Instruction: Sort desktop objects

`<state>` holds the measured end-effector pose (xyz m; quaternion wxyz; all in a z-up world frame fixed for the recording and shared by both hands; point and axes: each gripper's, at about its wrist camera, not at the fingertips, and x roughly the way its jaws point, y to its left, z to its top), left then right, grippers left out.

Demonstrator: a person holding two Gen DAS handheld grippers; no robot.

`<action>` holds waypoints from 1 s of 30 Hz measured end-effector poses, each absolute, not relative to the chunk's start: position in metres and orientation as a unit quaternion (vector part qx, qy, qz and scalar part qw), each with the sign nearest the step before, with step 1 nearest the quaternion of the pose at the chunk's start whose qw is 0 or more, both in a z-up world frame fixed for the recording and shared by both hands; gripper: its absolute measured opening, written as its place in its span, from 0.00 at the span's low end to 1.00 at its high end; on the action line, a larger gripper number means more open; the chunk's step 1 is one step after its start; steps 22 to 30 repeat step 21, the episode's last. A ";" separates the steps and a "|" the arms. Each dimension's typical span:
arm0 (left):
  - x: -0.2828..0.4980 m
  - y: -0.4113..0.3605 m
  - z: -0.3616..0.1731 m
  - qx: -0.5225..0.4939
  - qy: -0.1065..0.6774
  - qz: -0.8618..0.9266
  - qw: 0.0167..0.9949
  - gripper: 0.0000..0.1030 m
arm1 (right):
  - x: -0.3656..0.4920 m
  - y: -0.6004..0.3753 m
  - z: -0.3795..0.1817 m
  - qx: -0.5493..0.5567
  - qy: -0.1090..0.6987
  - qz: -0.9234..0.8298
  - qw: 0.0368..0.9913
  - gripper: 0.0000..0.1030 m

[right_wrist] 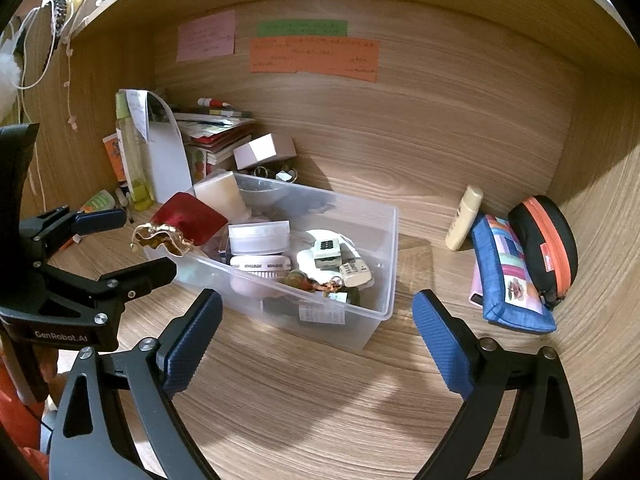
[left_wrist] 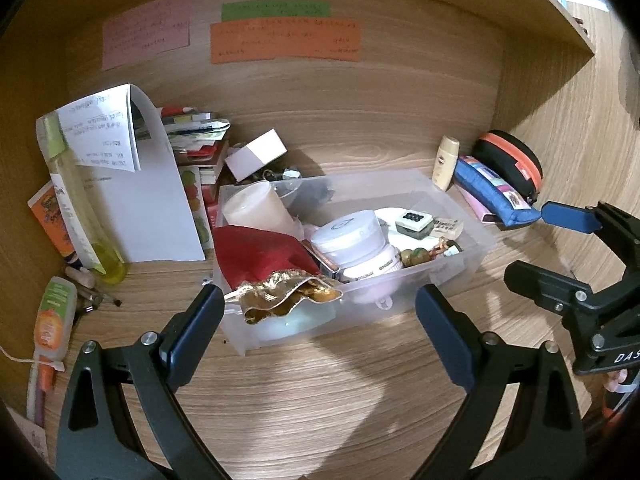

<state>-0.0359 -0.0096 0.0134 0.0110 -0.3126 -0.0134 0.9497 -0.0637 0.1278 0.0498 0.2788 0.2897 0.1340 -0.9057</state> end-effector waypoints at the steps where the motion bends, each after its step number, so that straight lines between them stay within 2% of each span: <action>1: -0.035 -0.010 0.014 -0.312 -0.014 0.950 0.011 0.95 | -0.064 0.128 0.050 0.290 0.134 -0.906 0.279 0.92; 30: -0.030 -0.010 0.017 -0.298 -0.015 0.954 0.004 0.95 | -0.067 0.129 0.046 0.298 0.130 -0.903 0.280 0.92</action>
